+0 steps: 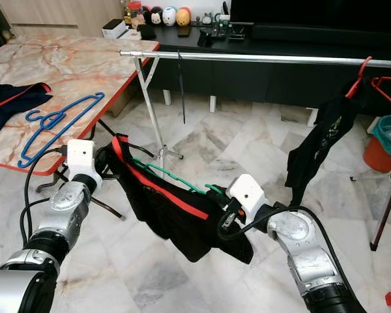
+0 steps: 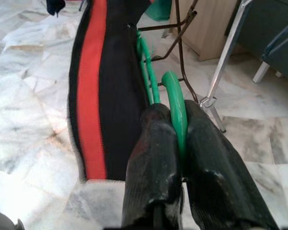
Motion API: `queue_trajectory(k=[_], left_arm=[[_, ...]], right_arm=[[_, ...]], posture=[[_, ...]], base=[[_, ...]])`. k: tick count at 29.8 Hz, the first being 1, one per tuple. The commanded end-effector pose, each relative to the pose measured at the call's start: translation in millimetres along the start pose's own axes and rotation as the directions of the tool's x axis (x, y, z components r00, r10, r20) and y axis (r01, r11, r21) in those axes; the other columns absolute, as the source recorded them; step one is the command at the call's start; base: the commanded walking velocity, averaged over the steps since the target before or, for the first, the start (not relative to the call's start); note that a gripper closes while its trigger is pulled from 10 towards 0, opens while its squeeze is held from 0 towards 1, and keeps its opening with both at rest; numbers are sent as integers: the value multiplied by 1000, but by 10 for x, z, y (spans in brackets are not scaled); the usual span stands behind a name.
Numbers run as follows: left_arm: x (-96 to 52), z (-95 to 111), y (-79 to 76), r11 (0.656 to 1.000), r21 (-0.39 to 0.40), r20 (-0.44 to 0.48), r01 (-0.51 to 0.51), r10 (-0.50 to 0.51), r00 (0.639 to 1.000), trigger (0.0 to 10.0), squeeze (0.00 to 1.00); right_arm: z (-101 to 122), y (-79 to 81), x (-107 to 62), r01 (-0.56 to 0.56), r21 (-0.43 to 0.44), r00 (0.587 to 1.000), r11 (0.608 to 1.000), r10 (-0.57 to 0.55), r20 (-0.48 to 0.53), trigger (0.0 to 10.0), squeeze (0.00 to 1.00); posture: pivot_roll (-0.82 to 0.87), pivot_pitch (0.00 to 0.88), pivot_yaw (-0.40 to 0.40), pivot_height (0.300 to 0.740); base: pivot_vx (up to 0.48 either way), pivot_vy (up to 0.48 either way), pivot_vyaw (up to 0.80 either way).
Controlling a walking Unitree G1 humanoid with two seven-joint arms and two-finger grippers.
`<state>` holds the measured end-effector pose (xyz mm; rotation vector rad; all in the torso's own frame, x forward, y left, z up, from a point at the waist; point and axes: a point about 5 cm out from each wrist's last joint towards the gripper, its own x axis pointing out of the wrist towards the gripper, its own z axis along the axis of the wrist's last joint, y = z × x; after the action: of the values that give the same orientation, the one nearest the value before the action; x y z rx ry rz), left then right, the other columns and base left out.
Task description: Hang hanger
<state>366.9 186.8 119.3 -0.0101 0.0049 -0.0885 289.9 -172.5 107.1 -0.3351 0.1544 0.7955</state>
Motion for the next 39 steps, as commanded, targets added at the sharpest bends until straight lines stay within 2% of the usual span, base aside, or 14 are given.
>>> queue_trajectory(k=[1,3,4,7,15,21,22,23,24,30,34,36,38,39], left_arm=[[14,-7,-1,999,-38,-24,27,-28,999,0,0],[-9,-109,-115,991,-11,-83,133,-134,988,0,0],[-48,-215,-239,970,21,-144,241,-236,961,0,0],[-106,-333,-395,929,44,-213,367,-351,912,0,0],[-171,-444,-490,897,63,-268,438,-407,873,0,0],[-219,-458,-601,829,64,-288,555,-517,806,0,0],[-239,-456,-666,799,57,-283,599,-562,777,0,0],[-253,-449,-711,778,46,-273,626,-593,757,0,0],[-281,-426,-790,736,33,-254,676,-648,718,0,0],[-334,-384,-890,661,11,-228,750,-729,646,0,0],[-329,-402,-858,682,34,-246,730,-702,668,0,0],[-283,-470,-717,773,67,-292,630,-589,754,235,0],[-292,-530,-570,833,65,-309,550,-507,805,0,0],[-299,-542,-536,842,73,-311,535,-490,814,0,0]], right_arm=[[-1,-53,-46,49,38,999,998,-50,20,0,0],[57,-71,-36,70,59,995,996,-74,62,0,0],[124,-81,-16,81,86,990,993,-90,108,0,0],[207,-88,18,89,117,980,989,-108,167,0,0],[323,-96,42,77,149,964,986,-112,243,0,0],[419,-90,126,103,222,936,970,-170,309,0,0],[414,-74,195,139,231,930,963,-207,303,1922,0],[415,-65,232,161,243,924,957,-232,304,6824,0],[417,-32,293,178,254,917,951,-253,306,10000,0],[420,-137,345,317,280,871,906,-395,293,10000,0],[328,-280,347,464,258,832,848,-517,203,10000,0],[77,-491,246,687,196,713,699,-701,0,10000,0],[-121,-576,116,790,145,611,596,-785,-102,10000,0],[-166,-584,92,806,139,591,576,-797,-125,10000,0]], posture=[[34,63,81,740],[34,62,84,740],[33,61,85,740],[33,61,84,740],[35,60,81,740],[32,58,79,740],[32,58,78,740],[35,57,77,740],[38,57,77,740],[36,54,74,740],[33,52,71,740],[33,51,68,740],[35,46,68,740],[34,46,69,740]], base=[[0,0,0],[0,0,0],[0,0,0],[0,0,0],[0,0,0],[0,0,0],[0,0,0],[0,0,0],[0,0,0],[0,0,0],[0,0,0],[0,0,0],[0,0,0],[0,0,0]])
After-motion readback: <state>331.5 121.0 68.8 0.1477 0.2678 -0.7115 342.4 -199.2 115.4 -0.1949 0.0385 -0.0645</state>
